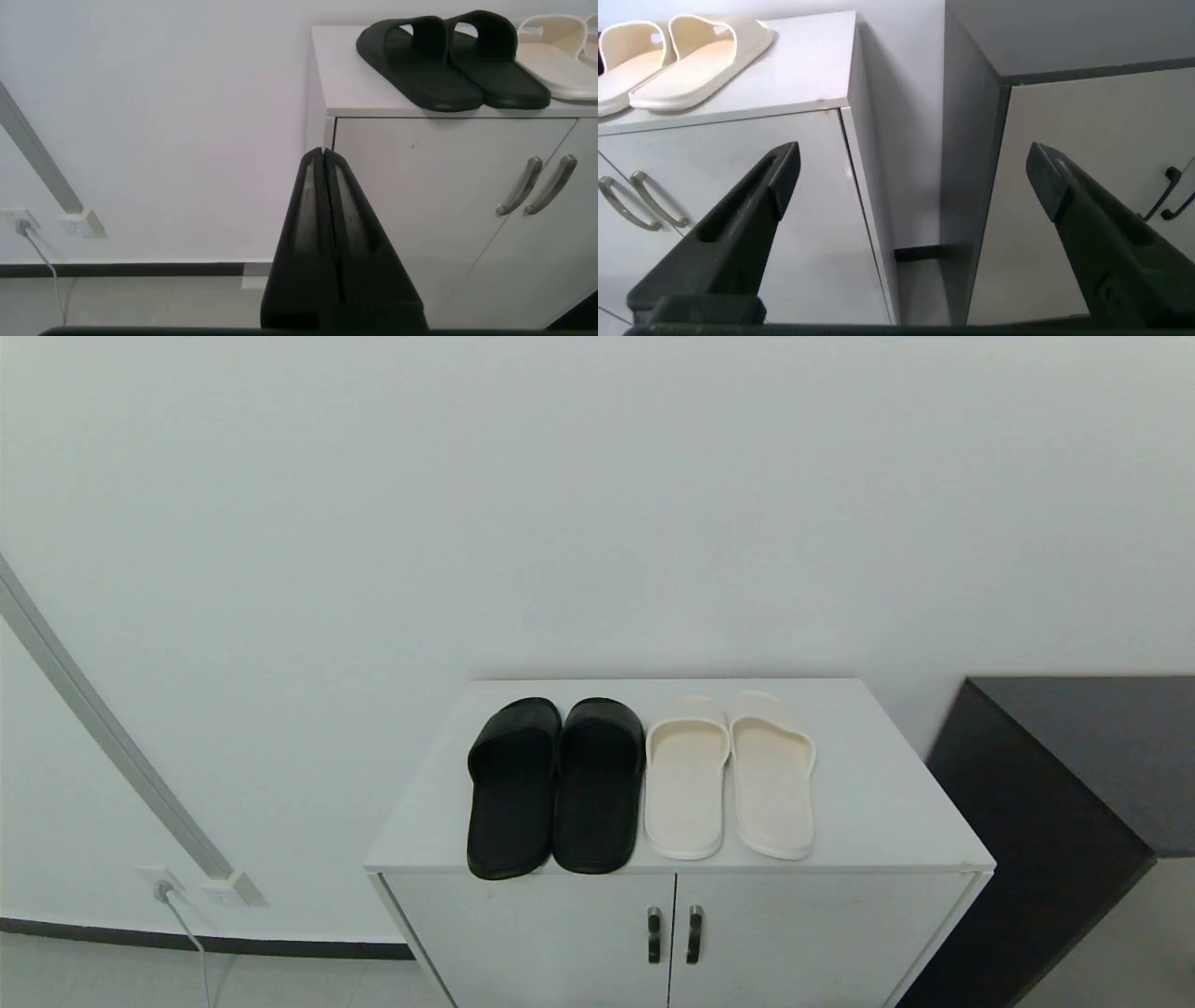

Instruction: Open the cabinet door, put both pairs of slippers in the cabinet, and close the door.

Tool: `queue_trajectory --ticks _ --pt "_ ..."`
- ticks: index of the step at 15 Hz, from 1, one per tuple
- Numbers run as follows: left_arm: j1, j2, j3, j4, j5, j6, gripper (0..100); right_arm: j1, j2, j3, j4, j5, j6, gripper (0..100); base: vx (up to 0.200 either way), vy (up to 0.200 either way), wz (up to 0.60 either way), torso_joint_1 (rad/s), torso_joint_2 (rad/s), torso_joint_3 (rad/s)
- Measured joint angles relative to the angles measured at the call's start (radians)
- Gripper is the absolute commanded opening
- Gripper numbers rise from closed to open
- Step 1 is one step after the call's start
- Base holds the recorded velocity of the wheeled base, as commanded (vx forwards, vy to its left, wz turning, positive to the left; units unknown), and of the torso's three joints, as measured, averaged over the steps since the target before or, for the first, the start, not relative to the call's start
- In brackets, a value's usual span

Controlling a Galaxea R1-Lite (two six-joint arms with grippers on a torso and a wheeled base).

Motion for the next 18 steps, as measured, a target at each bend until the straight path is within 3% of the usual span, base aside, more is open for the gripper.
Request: queue_trajectory --ticks 5,8,10,14,16,18 --pt "0.000 0.000 0.000 0.000 0.000 -0.009 0 0.002 0.005 -0.034 -0.025 -0.001 -0.022 100 0.000 0.000 0.00 0.000 0.00 0.000" --pt "0.000 0.000 0.000 0.000 -0.001 -0.008 0 0.023 0.056 -0.210 0.087 0.051 -0.028 100 0.000 0.000 0.00 0.000 0.00 0.000" --pt "0.000 0.000 0.000 0.000 -0.001 0.002 0 0.034 0.137 -0.248 0.120 0.107 -0.042 100 0.000 0.000 0.00 0.000 0.00 0.000" --pt "0.000 0.000 0.002 0.000 -0.002 0.006 0 0.068 0.439 -0.263 -0.051 0.160 -0.040 100 0.000 0.000 0.00 0.000 0.00 0.000" --pt "0.000 0.000 0.001 0.000 -0.003 -0.001 0 0.142 0.628 -0.290 -0.152 0.146 -0.015 100 0.000 0.000 0.00 0.000 0.00 0.000" --pt "0.000 0.000 0.000 0.000 -0.004 0.002 0 0.303 0.825 -0.339 -0.262 0.063 0.040 100 0.000 0.000 0.00 0.000 0.00 0.000"
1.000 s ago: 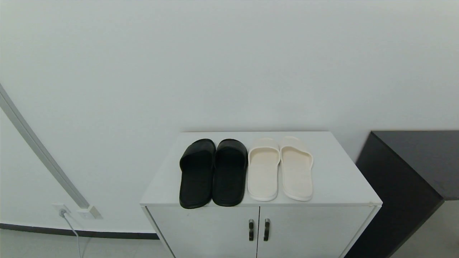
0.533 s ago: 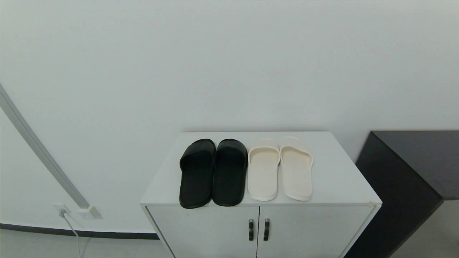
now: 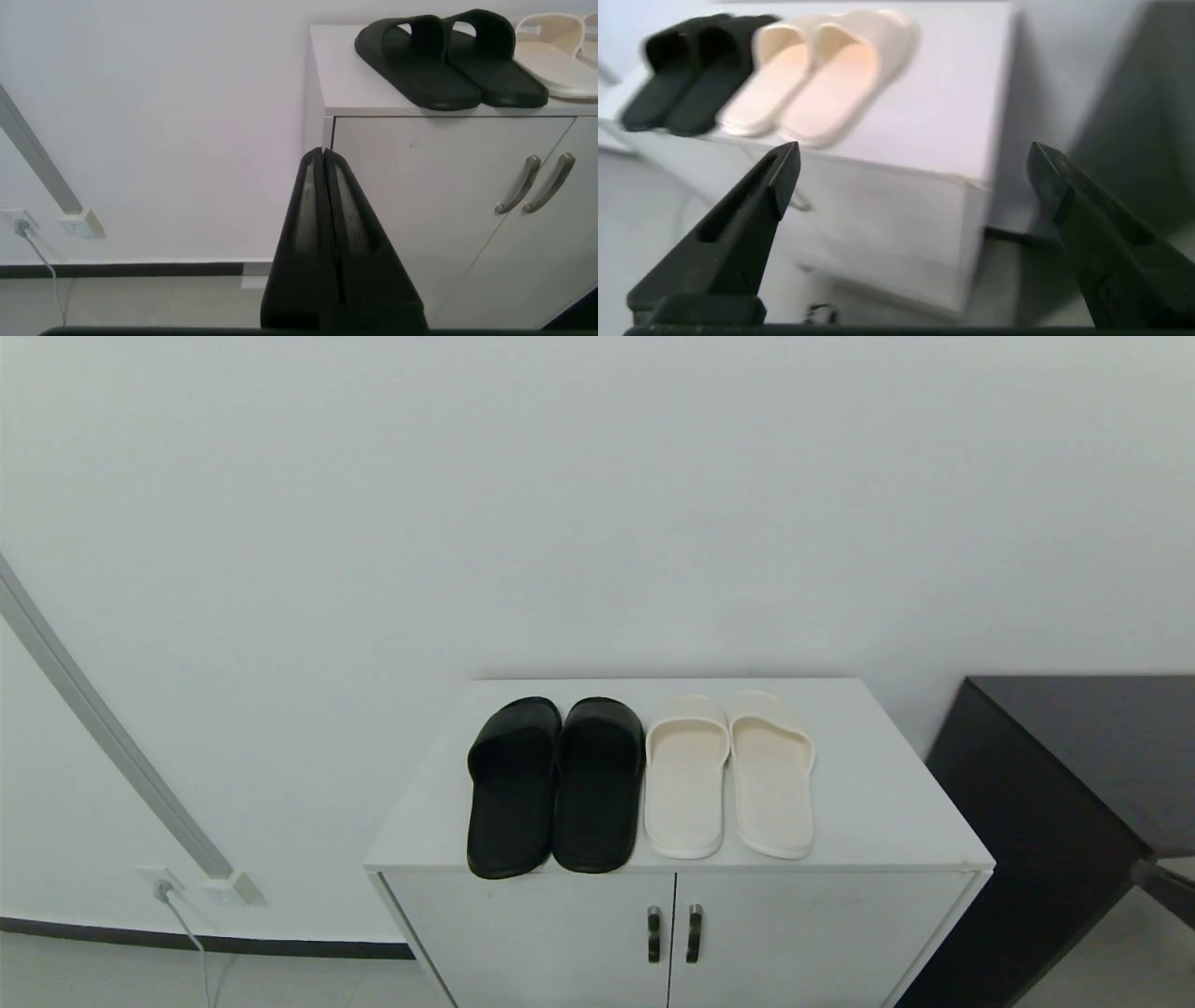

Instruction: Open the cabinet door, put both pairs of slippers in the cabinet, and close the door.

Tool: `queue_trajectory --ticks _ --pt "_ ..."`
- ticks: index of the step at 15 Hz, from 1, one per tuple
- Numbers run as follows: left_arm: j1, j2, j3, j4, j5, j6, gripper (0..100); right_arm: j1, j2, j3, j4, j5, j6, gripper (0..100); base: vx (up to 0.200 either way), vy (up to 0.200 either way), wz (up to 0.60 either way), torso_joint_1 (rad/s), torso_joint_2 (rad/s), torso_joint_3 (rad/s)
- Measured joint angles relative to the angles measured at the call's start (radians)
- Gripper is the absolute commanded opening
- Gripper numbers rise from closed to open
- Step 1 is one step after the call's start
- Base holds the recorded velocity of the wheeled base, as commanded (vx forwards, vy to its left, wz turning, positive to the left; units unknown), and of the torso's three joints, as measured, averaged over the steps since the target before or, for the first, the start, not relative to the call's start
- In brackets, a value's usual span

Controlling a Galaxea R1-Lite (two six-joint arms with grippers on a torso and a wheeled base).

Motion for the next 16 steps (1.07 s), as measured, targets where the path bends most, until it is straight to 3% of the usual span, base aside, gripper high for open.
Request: queue_trajectory --ticks 3,6,10,16 --pt "0.000 0.000 0.000 0.000 -0.002 0.000 0 0.243 0.254 -0.116 -0.093 -0.191 0.108 100 0.000 0.000 0.00 0.000 0.00 0.000" --pt "-0.001 0.000 0.000 0.000 -0.003 0.001 0 0.394 0.490 -0.302 -0.118 -0.334 0.206 100 0.000 0.000 0.00 0.000 0.00 0.000" --pt "0.000 0.000 0.000 0.001 -0.003 0.002 0 0.493 0.758 -0.511 -0.125 -0.517 0.271 100 0.000 0.000 0.00 0.000 0.00 0.000" --pt "0.000 0.000 0.000 0.001 -0.003 0.002 0 0.530 1.035 -0.704 -0.157 -0.715 0.311 100 0.000 0.000 0.00 0.000 0.00 0.000"
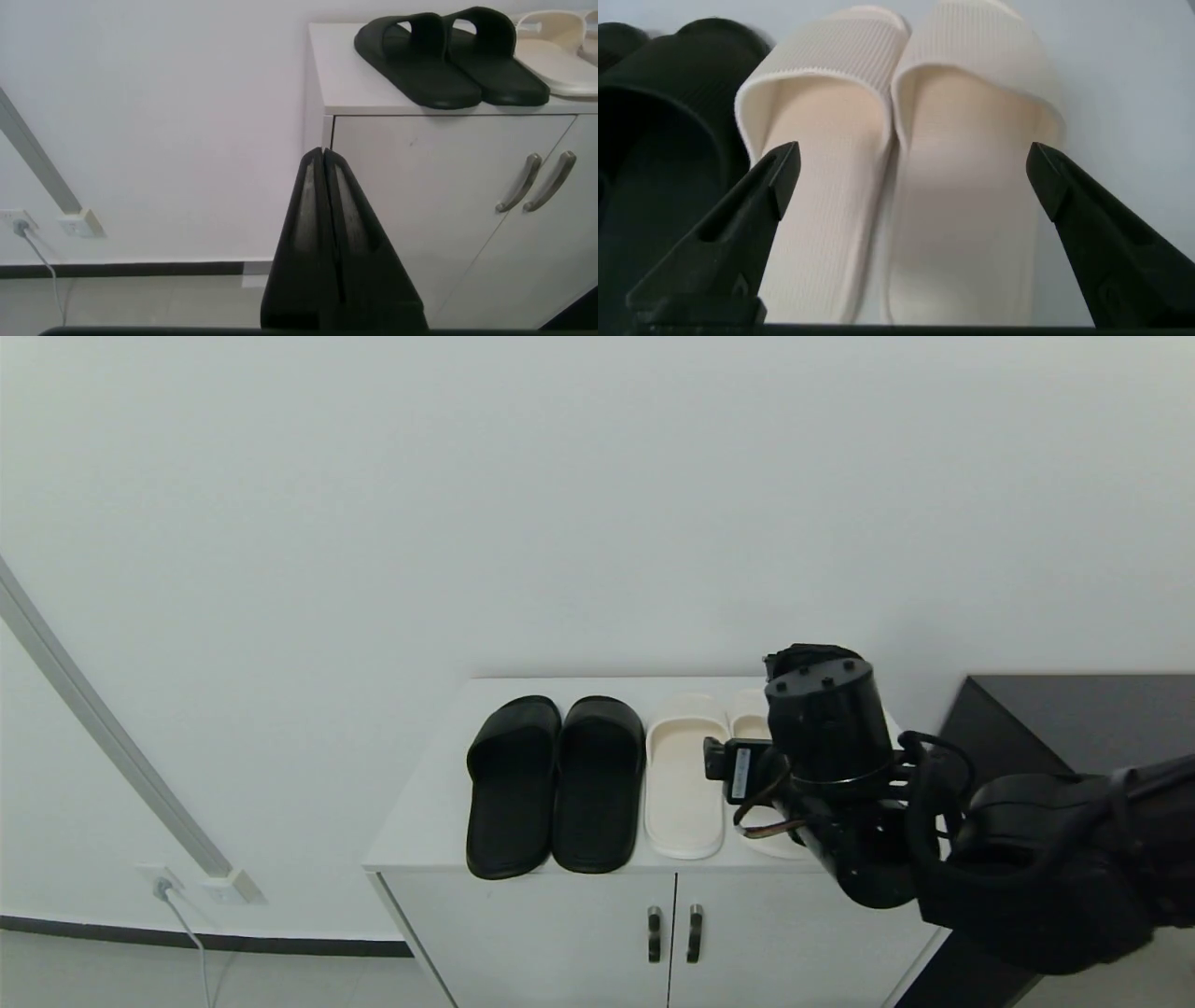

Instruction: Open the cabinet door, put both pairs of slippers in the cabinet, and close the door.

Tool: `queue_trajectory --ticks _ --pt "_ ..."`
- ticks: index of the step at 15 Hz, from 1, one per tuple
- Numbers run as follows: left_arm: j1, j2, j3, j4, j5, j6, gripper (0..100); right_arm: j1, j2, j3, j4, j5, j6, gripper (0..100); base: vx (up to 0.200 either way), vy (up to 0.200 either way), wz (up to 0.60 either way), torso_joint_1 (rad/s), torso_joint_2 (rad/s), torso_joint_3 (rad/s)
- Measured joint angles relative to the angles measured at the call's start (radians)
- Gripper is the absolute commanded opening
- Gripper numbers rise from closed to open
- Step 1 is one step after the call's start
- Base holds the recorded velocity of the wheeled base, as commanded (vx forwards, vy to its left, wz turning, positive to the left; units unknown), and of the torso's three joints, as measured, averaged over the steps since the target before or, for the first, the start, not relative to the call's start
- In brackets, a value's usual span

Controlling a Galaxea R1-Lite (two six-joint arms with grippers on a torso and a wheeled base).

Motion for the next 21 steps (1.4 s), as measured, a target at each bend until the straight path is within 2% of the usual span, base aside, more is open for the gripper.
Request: queue_trajectory --ticks 3,12,17,18,21 --pt "0.000 0.000 0.000 0.000 0.000 0.000 0 -0.005 0.096 -0.078 -0.013 -0.064 -0.007 100 0.000 0.000 0.00 0.000 0.00 0.000" --pt "0.000 0.000 0.000 0.000 0.000 0.000 0 -0.054 0.240 -0.225 -0.020 -0.079 -0.053 100 0.000 0.000 0.00 0.000 0.00 0.000" --pt "0.000 0.000 0.000 -0.001 0.000 0.000 0 -0.062 0.287 -0.259 -0.053 -0.081 -0.081 100 0.000 0.000 0.00 0.000 0.00 0.000" --pt "0.000 0.000 0.000 0.000 0.001 0.000 0 -0.065 0.291 -0.261 -0.056 -0.084 -0.083 0 0.000 0.000 0.00 0.000 0.00 0.000" --pt "0.000 0.000 0.000 0.000 0.000 0.000 0 -0.070 0.297 -0.262 -0.079 -0.088 -0.097 0 0.000 0.000 0.00 0.000 0.00 0.000"
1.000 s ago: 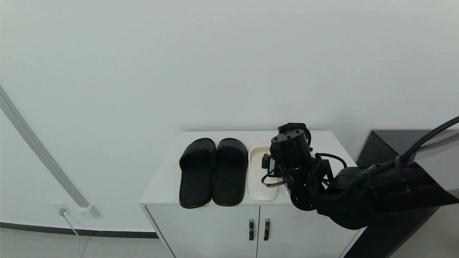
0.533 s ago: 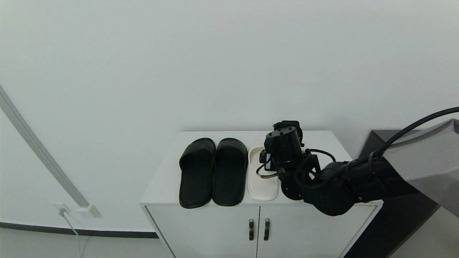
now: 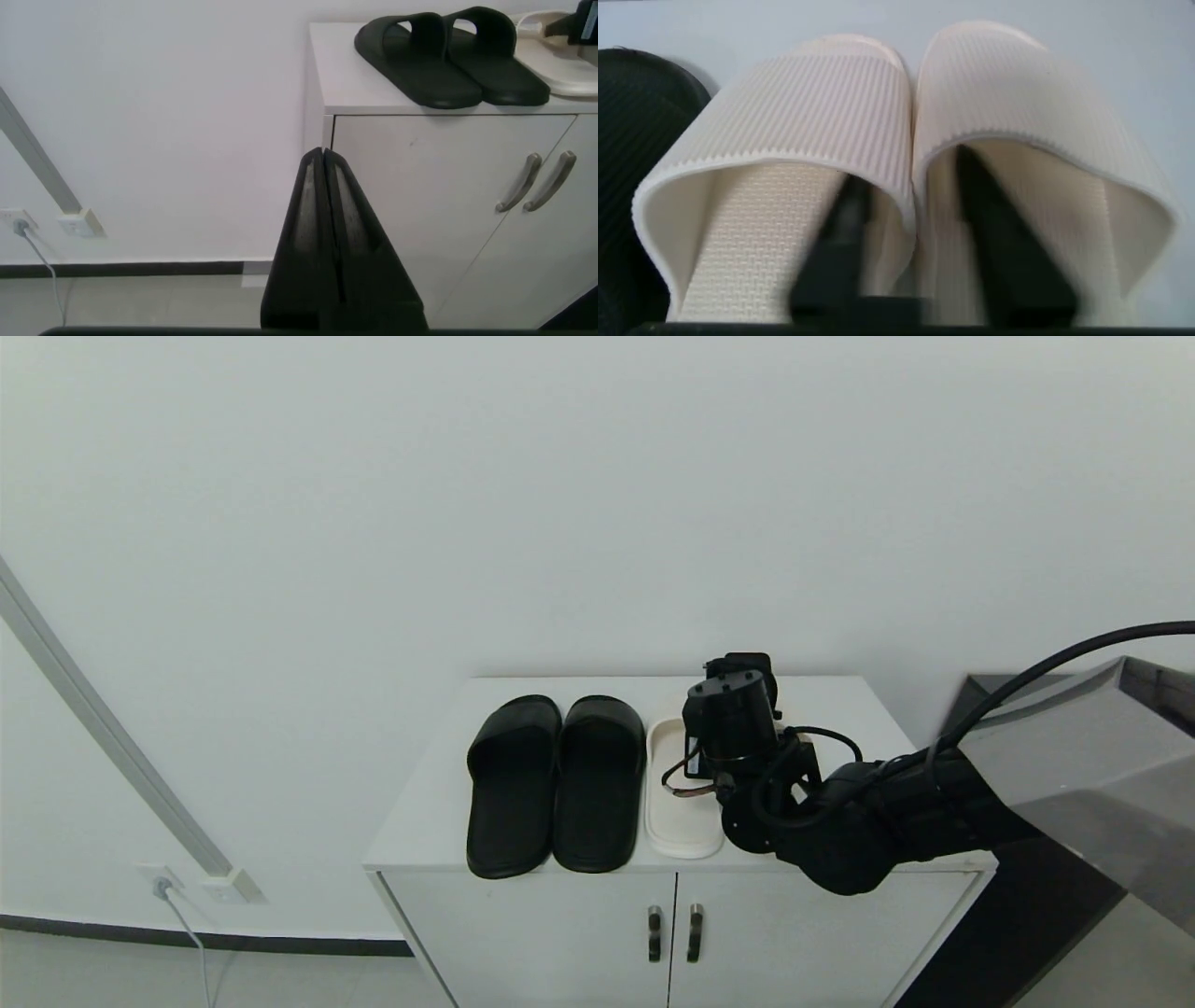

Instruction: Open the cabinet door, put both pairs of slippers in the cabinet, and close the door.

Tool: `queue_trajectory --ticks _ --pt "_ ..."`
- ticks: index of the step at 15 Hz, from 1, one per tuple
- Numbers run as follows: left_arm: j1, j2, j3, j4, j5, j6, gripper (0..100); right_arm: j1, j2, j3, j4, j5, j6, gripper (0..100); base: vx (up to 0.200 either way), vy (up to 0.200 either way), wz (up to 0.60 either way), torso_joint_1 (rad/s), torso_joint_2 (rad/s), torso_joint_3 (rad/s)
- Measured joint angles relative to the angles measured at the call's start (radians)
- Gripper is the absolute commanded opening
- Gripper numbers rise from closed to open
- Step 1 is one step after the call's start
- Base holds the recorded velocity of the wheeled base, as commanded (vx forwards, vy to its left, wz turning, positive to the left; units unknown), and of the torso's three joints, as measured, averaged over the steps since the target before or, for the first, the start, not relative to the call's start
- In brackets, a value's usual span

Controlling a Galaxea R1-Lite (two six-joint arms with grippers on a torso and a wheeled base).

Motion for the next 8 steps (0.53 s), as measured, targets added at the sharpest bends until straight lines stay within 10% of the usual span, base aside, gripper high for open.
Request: queue_trajectory --ticks 8 --pt "0.000 0.000 0.000 0.000 0.001 0.000 0 -0.001 -0.014 0.017 -0.004 0.000 -0.012 0 0.000 0.000 0.00 0.000 0.00 0.000"
